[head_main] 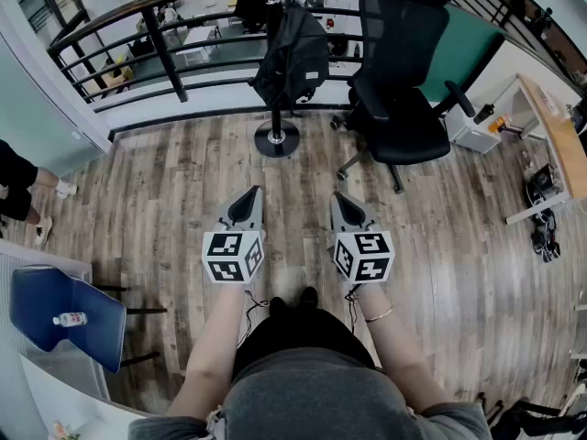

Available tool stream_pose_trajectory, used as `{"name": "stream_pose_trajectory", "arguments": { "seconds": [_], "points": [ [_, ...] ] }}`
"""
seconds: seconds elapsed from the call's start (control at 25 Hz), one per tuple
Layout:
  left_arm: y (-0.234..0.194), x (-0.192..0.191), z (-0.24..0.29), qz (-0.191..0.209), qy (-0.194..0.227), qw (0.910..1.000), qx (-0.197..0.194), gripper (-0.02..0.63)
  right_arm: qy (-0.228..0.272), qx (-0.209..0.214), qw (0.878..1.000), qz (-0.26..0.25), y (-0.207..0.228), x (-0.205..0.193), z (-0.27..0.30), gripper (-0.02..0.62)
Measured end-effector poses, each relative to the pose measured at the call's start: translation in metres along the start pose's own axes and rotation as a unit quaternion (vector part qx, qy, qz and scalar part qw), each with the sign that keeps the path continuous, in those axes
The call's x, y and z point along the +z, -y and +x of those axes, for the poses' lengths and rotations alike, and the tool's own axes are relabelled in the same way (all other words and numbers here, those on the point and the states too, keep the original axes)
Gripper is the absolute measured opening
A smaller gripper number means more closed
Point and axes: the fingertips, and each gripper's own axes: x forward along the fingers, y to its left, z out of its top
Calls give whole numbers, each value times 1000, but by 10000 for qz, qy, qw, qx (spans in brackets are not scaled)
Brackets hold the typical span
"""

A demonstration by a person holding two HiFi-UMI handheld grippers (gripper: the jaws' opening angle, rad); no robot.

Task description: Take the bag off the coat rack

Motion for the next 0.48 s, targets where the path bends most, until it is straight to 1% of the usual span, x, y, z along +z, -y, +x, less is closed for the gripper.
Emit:
{"name": "stream_pose_trajectory", "arguments": {
  "seconds": [0.12,0.32,0.48],
  "points": [
    [-1,0,5,65,-16,10000,37,23,100,57,9999,14,2,4,5,2],
    [7,-3,10,-35,-55,10000,-23,23,53,82,10000,11,11,3,4,2],
    [8,-3,15,75,-53,9999,44,25,55,127,9999,-8,15,2,9,3]
  ]
}}
